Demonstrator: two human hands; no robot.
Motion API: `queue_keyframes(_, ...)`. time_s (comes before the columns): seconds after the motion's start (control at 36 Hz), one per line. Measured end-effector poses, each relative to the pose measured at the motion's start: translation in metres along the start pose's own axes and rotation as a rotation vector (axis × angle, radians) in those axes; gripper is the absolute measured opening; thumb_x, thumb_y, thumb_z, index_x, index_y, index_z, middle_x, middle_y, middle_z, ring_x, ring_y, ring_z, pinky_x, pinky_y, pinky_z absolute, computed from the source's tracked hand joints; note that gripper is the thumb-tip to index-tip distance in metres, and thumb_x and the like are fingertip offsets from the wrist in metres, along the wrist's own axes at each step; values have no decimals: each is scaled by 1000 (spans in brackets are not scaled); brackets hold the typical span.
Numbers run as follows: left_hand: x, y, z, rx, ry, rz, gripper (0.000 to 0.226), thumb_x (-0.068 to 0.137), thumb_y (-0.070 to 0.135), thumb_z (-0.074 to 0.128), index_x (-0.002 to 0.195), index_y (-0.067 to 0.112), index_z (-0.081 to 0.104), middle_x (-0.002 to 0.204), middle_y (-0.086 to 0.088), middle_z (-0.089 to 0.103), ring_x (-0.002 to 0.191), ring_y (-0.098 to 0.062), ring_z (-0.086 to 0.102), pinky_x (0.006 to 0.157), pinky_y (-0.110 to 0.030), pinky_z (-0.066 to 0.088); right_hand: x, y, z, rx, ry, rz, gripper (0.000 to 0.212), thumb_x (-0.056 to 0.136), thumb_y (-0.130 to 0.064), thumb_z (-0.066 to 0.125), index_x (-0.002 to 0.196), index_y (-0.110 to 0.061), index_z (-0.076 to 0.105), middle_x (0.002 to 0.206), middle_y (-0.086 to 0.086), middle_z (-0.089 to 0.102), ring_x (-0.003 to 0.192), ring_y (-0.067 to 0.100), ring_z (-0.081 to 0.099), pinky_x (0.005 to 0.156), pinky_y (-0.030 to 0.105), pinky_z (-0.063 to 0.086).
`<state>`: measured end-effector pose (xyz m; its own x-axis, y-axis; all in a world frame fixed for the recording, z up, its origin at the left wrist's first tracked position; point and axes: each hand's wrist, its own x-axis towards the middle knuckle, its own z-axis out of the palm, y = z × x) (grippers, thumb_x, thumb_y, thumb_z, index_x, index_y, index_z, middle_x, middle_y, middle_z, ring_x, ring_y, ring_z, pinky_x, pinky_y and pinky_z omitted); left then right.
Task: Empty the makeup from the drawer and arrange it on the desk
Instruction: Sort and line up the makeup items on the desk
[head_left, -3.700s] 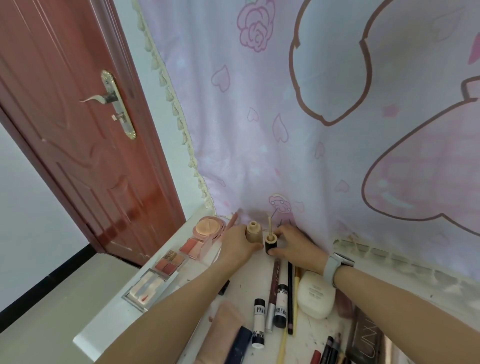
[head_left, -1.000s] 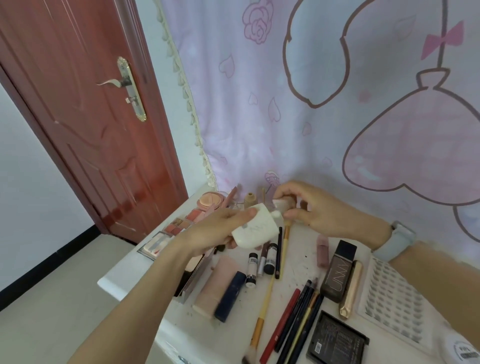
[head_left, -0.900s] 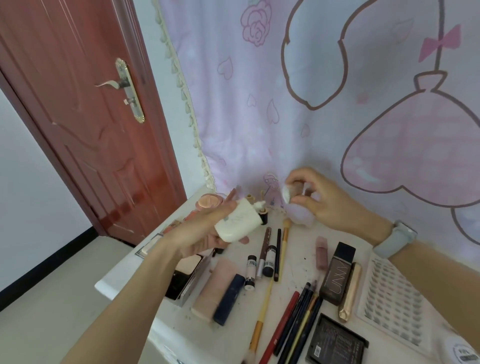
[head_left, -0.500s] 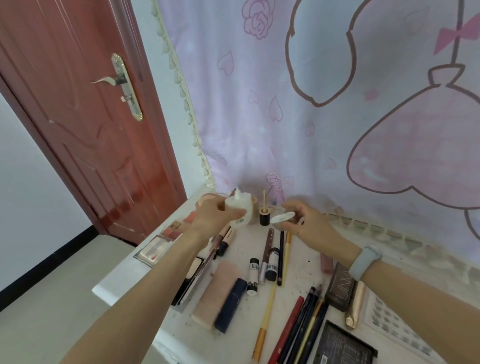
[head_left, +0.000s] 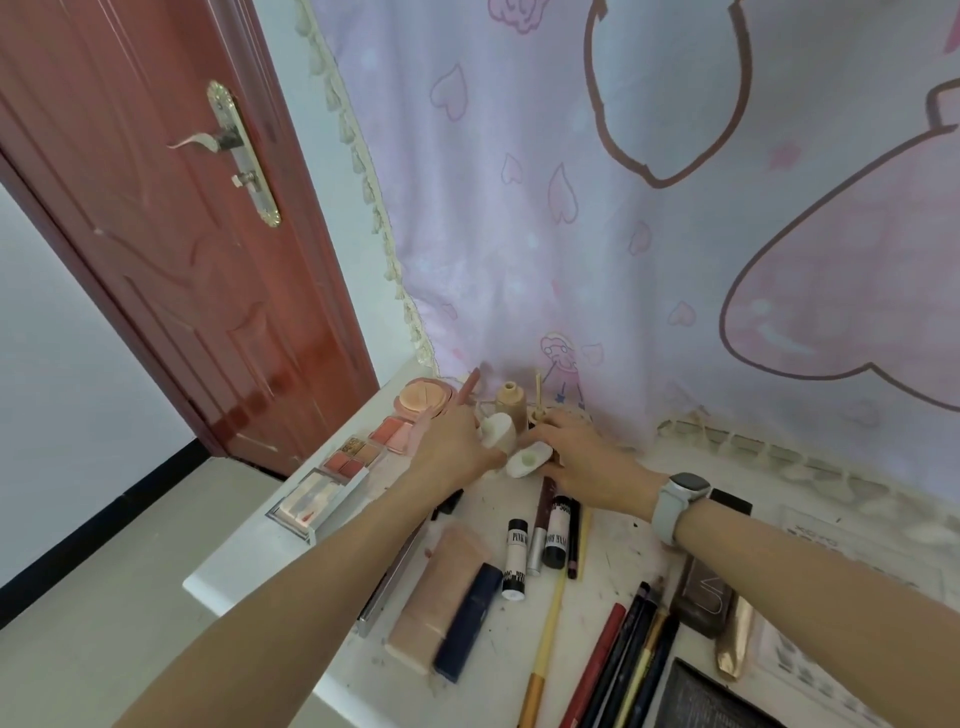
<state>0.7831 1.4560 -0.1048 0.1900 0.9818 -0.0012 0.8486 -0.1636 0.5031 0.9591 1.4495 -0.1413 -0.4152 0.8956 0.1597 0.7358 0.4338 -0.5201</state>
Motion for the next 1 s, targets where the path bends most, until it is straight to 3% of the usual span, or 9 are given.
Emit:
queue_keyframes(0.08,5,-3,6,107,5,8,28,72,27,71,65,21,44,155,14,18,47,12,38,39,-17,22,1,2,1,-11,21,1,28,90,-10,54,116,-18,57,116,-3,52,110,15,45,92,27,38)
queue_keyframes(0.19,10,-5,10,128,16,2,42,73,33,71,57,14,37,156,20,5,52,0,43,46,-25,24,-3,4,2,27,87,38,35,88,-9,55,121,-19,50,121,0,56,113,17,48,94,31,41)
queue_keyframes(0.44,8,-8,8,1,-1,32,46,72,26,75,52,12,36,155,20,8,46,-2,44,47,-22,26,-8,5,3,-23,139,91,33,87,-10,58,119,-12,49,119,3,47,100,17,48,82,23,38)
queue_keyframes(0.53,9,-11,7,5,-17,25,40,72,23,74,54,10,41,153,8,27,37,5,42,46,-19,26,-9,2,5,-53,143,69,29,87,-15,59,115,-13,54,118,1,47,102,18,49,84,25,39)
queue_keyframes(0.61,7,-12,5,-33,-15,59,42,72,17,73,52,11,36,153,18,17,37,6,42,48,-21,26,-11,-1,8,-123,175,35,29,86,-22,59,115,-15,58,116,0,50,107,16,47,86,25,36)
queue_keyframes(0.72,6,-12,5,-7,-16,39,38,72,16,72,54,10,40,131,-13,54,39,-3,35,48,-21,26,-16,-2,12,-218,174,-12,35,88,-27,57,121,-16,57,116,3,52,112,19,44,95,30,36)
queue_keyframes(0.86,5,-13,5,-11,7,70,38,72,16,72,54,10,39,147,11,38,45,-3,38,49,-20,27,-21,-4,14,-296,134,-57,38,92,-29,50,129,-17,52,115,5,51,107,22,44,90,33,38)
queue_keyframes(0.92,5,-14,6,-14,9,58,37,72,16,73,55,11,40,131,-2,55,48,-5,39,49,-21,27,-21,-6,15,-302,124,-72,40,93,-29,49,131,-18,49,114,5,50,104,22,44,88,33,37)
queue_keyframes(1.0,4,-15,5,1,1,39,24,71,17,73,66,0,56,123,-16,58,50,-1,40,51,-22,30,-22,-8,15,-323,120,-66,41,94,-30,48,133,-20,47,116,5,49,104,22,43,87,32,37)
